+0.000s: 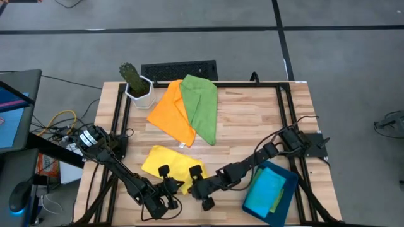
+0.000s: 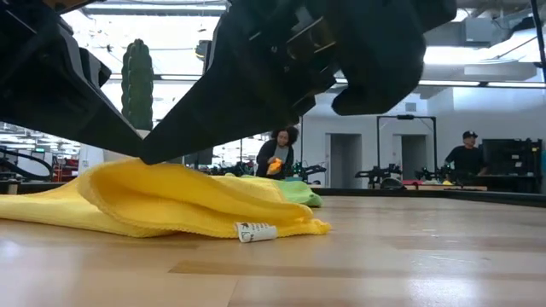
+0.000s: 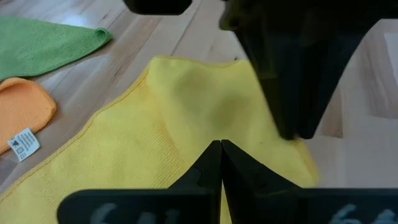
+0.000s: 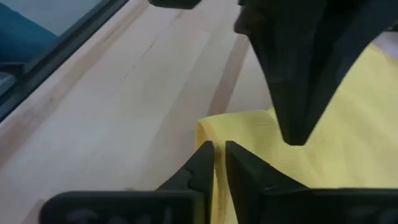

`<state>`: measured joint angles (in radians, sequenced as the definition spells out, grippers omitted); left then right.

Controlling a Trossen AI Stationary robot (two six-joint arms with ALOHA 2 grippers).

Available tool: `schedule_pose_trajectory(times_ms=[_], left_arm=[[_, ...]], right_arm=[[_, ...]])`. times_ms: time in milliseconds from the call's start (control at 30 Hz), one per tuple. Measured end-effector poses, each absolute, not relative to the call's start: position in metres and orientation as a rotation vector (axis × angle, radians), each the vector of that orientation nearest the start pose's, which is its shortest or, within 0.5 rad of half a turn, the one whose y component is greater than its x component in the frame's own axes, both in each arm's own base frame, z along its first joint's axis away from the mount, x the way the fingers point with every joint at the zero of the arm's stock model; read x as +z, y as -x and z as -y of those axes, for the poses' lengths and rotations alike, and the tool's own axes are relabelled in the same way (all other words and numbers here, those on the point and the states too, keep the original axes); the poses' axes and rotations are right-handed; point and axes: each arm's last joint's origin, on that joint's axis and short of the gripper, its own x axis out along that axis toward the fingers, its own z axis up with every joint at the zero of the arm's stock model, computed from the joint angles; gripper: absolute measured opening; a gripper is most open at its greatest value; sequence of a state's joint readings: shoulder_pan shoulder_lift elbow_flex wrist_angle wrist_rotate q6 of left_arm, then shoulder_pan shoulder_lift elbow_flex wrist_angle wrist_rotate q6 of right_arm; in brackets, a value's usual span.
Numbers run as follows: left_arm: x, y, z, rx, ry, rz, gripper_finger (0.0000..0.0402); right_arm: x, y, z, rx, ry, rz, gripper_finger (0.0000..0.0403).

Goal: Fold microfiber towels
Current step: Fold the yellow microfiber towel

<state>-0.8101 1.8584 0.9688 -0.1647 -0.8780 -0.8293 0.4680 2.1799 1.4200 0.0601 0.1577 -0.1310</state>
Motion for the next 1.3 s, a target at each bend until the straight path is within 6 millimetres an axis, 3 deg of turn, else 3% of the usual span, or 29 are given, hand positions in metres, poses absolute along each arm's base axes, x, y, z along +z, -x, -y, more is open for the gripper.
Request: schedule_pose_trajectory(times_ms=[200, 433, 600, 767, 933, 1200, 1300], left_arm=[[0.130, -0.251, 0.231, 0.319, 0.023, -0.584, 0.0000], [0.132, -0.253, 0.234, 0.302, 0.029, -0.563, 0.0000], [0.134, -0.255, 0.236, 0.287, 0.048, -0.540, 0.0000], [0.128, -0.260, 0.239, 0.266, 0.078, -0.529, 0.0000], [0.112, -0.261, 0.241, 0.226, 0.070, -0.596, 0.0000], [0.107, -0.261, 0.242, 0.192, 0.072, -0.638, 0.0000], [0.107, -0.261, 0.242, 0.194, 0.069, -0.638, 0.0000]], right_arm=[[0.135, -0.415, -0.206, 0.344, 0.339, -0.651, 0.0103], [0.165, -0.401, -0.215, 0.304, 0.368, -0.636, 0.0118], [0.156, -0.393, -0.210, 0.147, 0.391, -0.742, 0.0108], [0.125, -0.398, -0.205, 0.121, 0.376, -0.812, 0.0096], [0.112, -0.397, -0.206, 0.117, 0.378, -0.847, 0.0093], [0.109, -0.398, -0.206, 0.116, 0.381, -0.854, 0.0093], [0.119, -0.393, -0.207, 0.108, 0.417, -0.856, 0.0093]])
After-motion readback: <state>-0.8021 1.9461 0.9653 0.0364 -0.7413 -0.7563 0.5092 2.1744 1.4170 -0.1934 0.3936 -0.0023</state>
